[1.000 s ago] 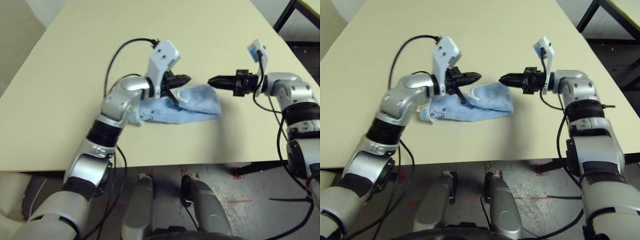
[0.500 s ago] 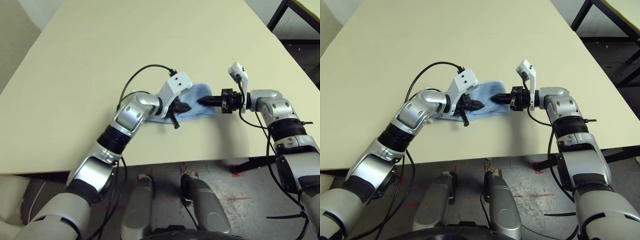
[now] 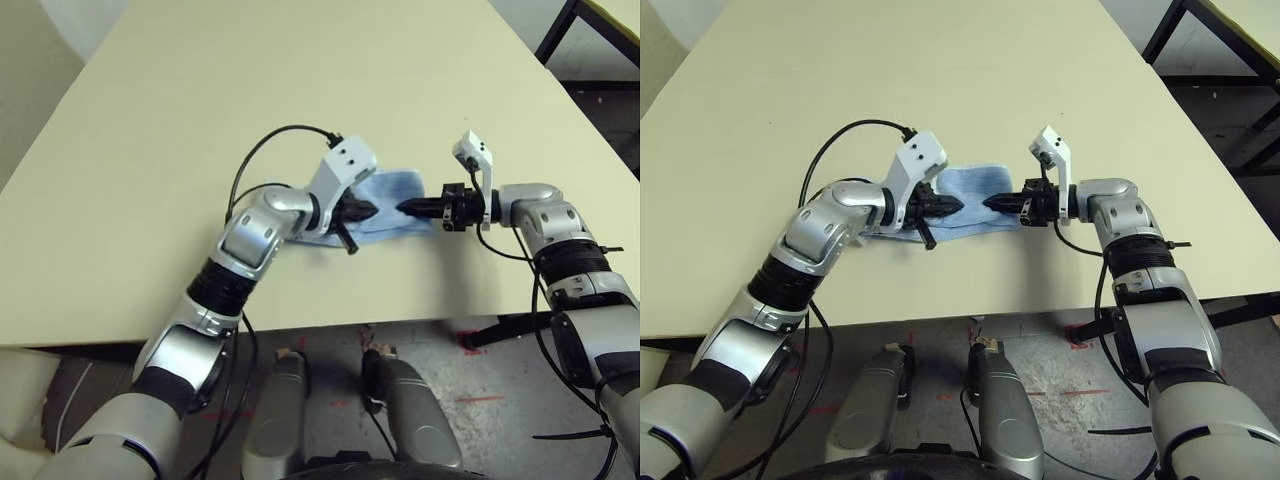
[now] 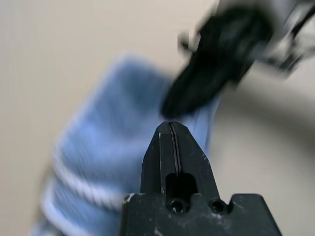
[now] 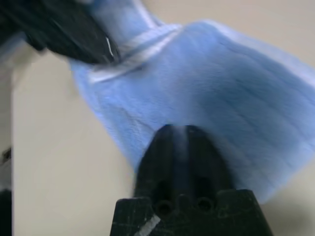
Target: Fold the towel and set it aside.
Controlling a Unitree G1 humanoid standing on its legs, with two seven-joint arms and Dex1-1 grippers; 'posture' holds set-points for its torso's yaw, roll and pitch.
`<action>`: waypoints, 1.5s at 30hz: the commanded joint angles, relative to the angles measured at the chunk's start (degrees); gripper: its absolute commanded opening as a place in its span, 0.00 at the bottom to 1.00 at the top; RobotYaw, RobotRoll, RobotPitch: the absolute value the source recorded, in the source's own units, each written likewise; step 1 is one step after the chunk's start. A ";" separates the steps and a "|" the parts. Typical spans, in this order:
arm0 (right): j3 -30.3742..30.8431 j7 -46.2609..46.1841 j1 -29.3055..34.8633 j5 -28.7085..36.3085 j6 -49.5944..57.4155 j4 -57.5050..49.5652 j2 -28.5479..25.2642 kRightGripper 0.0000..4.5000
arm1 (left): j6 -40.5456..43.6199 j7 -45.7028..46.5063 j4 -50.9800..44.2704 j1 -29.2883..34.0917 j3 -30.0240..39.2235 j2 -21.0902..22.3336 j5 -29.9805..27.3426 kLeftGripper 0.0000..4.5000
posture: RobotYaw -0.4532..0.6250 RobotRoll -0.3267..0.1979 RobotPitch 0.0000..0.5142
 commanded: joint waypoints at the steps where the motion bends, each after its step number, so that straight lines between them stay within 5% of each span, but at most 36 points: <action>1: -1.02 3.41 -0.50 1.99 0.63 -3.78 -2.44 0.49 | 2.49 2.48 -6.22 2.25 3.63 1.39 -1.67 0.30 | 0.59 0.62 0.31; 7: -2.35 6.43 0.23 5.30 3.94 -11.54 -6.66 0.99 | 16.10 9.97 -20.79 9.93 15.19 6.27 -4.06 0.80 | 0.60 0.62 0.32; 9: -2.78 6.20 0.56 5.91 4.03 -12.72 -7.22 1.00 | 21.04 12.41 -24.41 11.86 18.58 6.70 -4.89 0.98 | 0.61 0.62 0.32; 19: -4.07 4.57 1.04 6.24 -3.05 -9.78 -6.57 1.00 | 45.33 20.32 -38.83 19.24 29.74 0.92 -6.92 1.00 | 0.65 0.62 0.33; 25: -4.13 6.24 0.15 5.92 -9.56 -5.02 -7.08 1.00 | 45.84 24.58 -37.58 23.96 34.11 -1.11 -8.60 1.00 | 0.67 0.62 0.33; 31: -3.74 6.87 -0.29 5.27 -12.68 -1.77 -7.39 1.00 | 45.84 26.43 -37.05 27.76 35.54 -1.69 -16.27 1.00 | 0.66 0.62 0.32; 45: -4.08 7.86 1.56 4.93 -14.59 -1.98 -9.91 1.00 | 45.84 40.63 -22.43 20.05 40.51 -11.50 -27.41 0.96 | 0.61 0.62 0.31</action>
